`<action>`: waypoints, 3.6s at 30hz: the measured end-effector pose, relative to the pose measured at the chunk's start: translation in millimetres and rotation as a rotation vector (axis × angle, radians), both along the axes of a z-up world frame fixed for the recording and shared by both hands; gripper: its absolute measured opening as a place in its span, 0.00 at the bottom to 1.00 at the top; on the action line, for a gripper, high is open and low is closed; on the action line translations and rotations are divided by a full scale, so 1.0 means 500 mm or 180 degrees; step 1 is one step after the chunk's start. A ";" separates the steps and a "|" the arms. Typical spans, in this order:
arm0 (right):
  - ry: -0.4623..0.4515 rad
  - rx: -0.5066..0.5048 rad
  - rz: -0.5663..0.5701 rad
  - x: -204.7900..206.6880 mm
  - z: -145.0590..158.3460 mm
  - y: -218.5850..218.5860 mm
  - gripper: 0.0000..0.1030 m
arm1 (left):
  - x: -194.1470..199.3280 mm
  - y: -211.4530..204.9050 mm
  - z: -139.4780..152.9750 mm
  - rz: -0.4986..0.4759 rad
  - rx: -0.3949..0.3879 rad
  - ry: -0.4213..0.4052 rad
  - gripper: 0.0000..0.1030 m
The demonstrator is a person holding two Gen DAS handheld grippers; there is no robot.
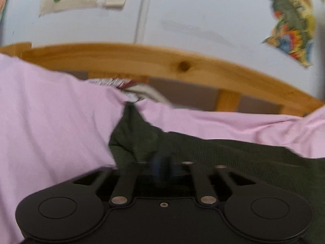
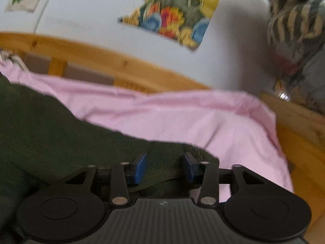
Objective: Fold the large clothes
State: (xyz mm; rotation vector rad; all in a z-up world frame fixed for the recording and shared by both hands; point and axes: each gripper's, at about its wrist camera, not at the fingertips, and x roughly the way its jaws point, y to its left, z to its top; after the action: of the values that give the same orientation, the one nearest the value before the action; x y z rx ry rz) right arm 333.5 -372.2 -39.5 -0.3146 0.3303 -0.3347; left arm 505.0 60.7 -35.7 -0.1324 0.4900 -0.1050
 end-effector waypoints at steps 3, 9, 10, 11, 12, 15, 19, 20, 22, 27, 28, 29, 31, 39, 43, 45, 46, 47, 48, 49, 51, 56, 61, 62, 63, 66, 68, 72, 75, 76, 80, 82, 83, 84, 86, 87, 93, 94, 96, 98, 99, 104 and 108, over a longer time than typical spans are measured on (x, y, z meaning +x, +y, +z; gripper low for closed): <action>-0.0068 0.0135 0.0455 -0.035 0.021 0.060 0.78 | -0.069 -0.014 0.024 -0.0283 -0.0075 -0.0210 0.62; 0.0369 -0.0011 0.0824 -0.032 -0.029 0.143 0.83 | -0.110 -0.069 -0.005 -0.0653 0.0062 0.0206 0.62; 0.0477 0.0002 0.0812 -0.027 -0.042 0.142 0.83 | -0.104 -0.075 -0.018 -0.0650 0.0145 0.0354 0.63; 0.0565 0.0050 0.0792 -0.024 -0.052 0.138 0.83 | -0.095 -0.076 -0.032 -0.0646 0.0184 0.0489 0.64; 0.0590 0.0090 0.0781 -0.023 -0.055 0.136 0.84 | -0.090 -0.071 -0.041 -0.0620 0.0131 0.0549 0.66; 0.0529 0.0112 0.0732 -0.043 -0.032 0.141 0.86 | -0.091 -0.042 -0.035 -0.0490 -0.0194 0.0642 0.71; 0.0458 -0.0046 0.0964 -0.110 0.001 0.168 0.98 | -0.130 -0.026 -0.003 -0.0396 -0.0308 0.0666 0.81; 0.0449 -0.0088 0.1029 -0.132 0.006 0.177 0.99 | -0.148 -0.023 0.005 -0.0422 -0.0273 0.0647 0.84; 0.0434 -0.0135 0.1180 -0.181 0.014 0.200 1.00 | -0.187 -0.020 0.021 -0.0496 -0.0156 0.0603 0.86; 0.0541 -0.0071 0.1420 -0.301 0.025 0.264 1.00 | -0.316 -0.014 0.057 -0.0712 0.0152 0.0468 0.98; 0.0583 -0.0033 0.1468 -0.324 0.024 0.275 1.00 | -0.344 -0.012 0.061 -0.0753 0.0196 0.0456 0.99; 0.0634 0.0007 0.1523 -0.348 0.022 0.286 1.00 | -0.376 -0.005 0.064 -0.0799 0.0238 0.0472 0.99; 0.0724 0.0050 0.1606 -0.399 0.014 0.311 1.00 | -0.432 0.003 0.068 -0.0886 0.0294 0.0534 0.99; 0.1615 0.0115 0.1812 -0.529 -0.060 0.394 1.00 | -0.641 0.029 0.046 -0.1279 0.0523 0.0841 0.99; 0.1948 -0.0111 0.1746 -0.571 -0.122 0.427 1.00 | -0.708 0.034 0.010 -0.1423 0.0573 0.1127 0.99; 0.1964 -0.0206 0.1645 -0.581 -0.144 0.435 1.00 | -0.724 0.032 -0.007 -0.1459 0.0609 0.1206 0.99; 0.1938 -0.0204 0.1641 -0.581 -0.143 0.435 1.00 | -0.731 0.030 -0.014 -0.1482 0.0634 0.1233 0.99; 0.1912 -0.0216 0.1590 -0.577 -0.142 0.435 1.00 | -0.738 0.027 -0.021 -0.1522 0.0669 0.1260 0.99; 0.1859 -0.0247 0.1504 -0.572 -0.142 0.434 1.00 | -0.738 0.024 -0.027 -0.1552 0.0693 0.1286 0.99; 0.1812 -0.0277 0.1454 -0.569 -0.144 0.435 1.00 | -0.742 0.023 -0.032 -0.1581 0.0699 0.1315 0.99; 0.1750 -0.0289 0.1426 -0.561 -0.147 0.432 0.99 | -0.747 0.019 -0.038 -0.1617 0.0676 0.1352 0.99; 0.1568 -0.0480 0.1600 -0.573 -0.150 0.447 0.75 | -0.762 0.013 -0.042 -0.1702 0.0732 0.1298 0.99; 0.1423 -0.0596 0.1919 -0.606 -0.148 0.474 0.23 | -0.774 0.004 -0.035 -0.1813 0.0890 0.1220 0.99; 0.1357 -0.0556 0.1952 -0.611 -0.140 0.472 0.19 | -0.775 0.003 -0.035 -0.1826 0.0922 0.1203 0.99; 0.1279 -0.0480 0.1953 -0.612 -0.131 0.469 0.16 | -0.776 0.001 -0.035 -0.1836 0.0950 0.1192 0.99; 0.0974 -0.0201 0.1895 -0.613 -0.100 0.450 0.12 | -0.781 -0.006 -0.032 -0.1852 0.1045 0.1112 0.99; 0.0736 -0.0005 0.1829 -0.607 -0.080 0.440 0.11 | -0.783 -0.015 -0.030 -0.1850 0.1168 0.1010 0.99; 0.0346 0.0459 0.1712 -0.566 -0.033 0.409 0.10 | -0.769 -0.042 -0.036 -0.1823 0.1392 0.0913 0.99; 0.0208 0.0639 0.1669 -0.540 -0.017 0.391 0.10 | -0.748 -0.064 -0.046 -0.1785 0.1491 0.0962 0.98; 0.0191 0.0706 0.1659 -0.533 -0.015 0.386 0.10 | -0.742 -0.070 -0.049 -0.1782 0.1544 0.0973 0.98; 0.0193 0.0810 0.1627 -0.542 -0.019 0.377 0.10 | -0.740 -0.082 -0.068 -0.1887 0.1918 0.0937 0.96; 0.0205 0.0806 0.1627 -0.546 -0.025 0.378 0.10 | -0.747 -0.076 -0.075 -0.1926 0.2049 0.0875 0.96; 0.0208 0.0813 0.1627 -0.543 -0.025 0.378 0.10 | -0.750 -0.072 -0.078 -0.1923 0.2111 0.0844 0.96; 0.0207 0.0818 0.1625 -0.542 -0.026 0.379 0.10 | -0.752 -0.069 -0.081 -0.1903 0.2176 0.0817 0.96; 0.0208 0.0831 0.1622 -0.541 -0.025 0.378 0.10 | -0.755 -0.066 -0.086 -0.1830 0.2304 0.0756 0.96; 0.0205 0.0845 0.1620 -0.541 -0.025 0.378 0.10 | -0.755 -0.064 -0.088 -0.1774 0.2384 0.0707 0.95; 0.0241 0.0862 0.1610 -0.548 -0.027 0.377 0.10 | -0.787 -0.062 -0.103 -0.1875 0.2986 0.0300 0.85; 0.0245 0.0852 0.1610 -0.549 -0.027 0.378 0.10 | -0.793 -0.063 -0.106 -0.1896 0.3068 0.0251 0.84; 0.0235 0.0834 0.1602 -0.553 -0.027 0.379 0.10 | -0.796 -0.064 -0.109 -0.1889 0.3165 0.0210 0.84; 0.0230 0.0842 0.1595 -0.554 -0.027 0.380 0.11 | -0.788 -0.062 -0.110 -0.1829 0.3191 0.0197 0.84; 0.0226 0.0850 0.1588 -0.555 -0.027 0.379 0.11 | -0.785 -0.062 -0.112 -0.1793 0.3188 0.0196 0.84; 0.0271 0.0871 0.1546 -0.557 -0.028 0.377 0.11 | -0.781 -0.060 -0.117 -0.1637 0.3108 0.0075 0.84; 0.0304 0.0906 0.1520 -0.557 -0.030 0.373 0.16 | -0.784 -0.050 -0.117 -0.1493 0.3194 -0.0056 0.75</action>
State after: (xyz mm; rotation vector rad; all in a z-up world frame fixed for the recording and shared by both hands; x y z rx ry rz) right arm 54.9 -185.4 -54.4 -0.1217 0.3799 0.1973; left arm 113.0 35.5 -94.3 0.9694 0.5009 -0.3050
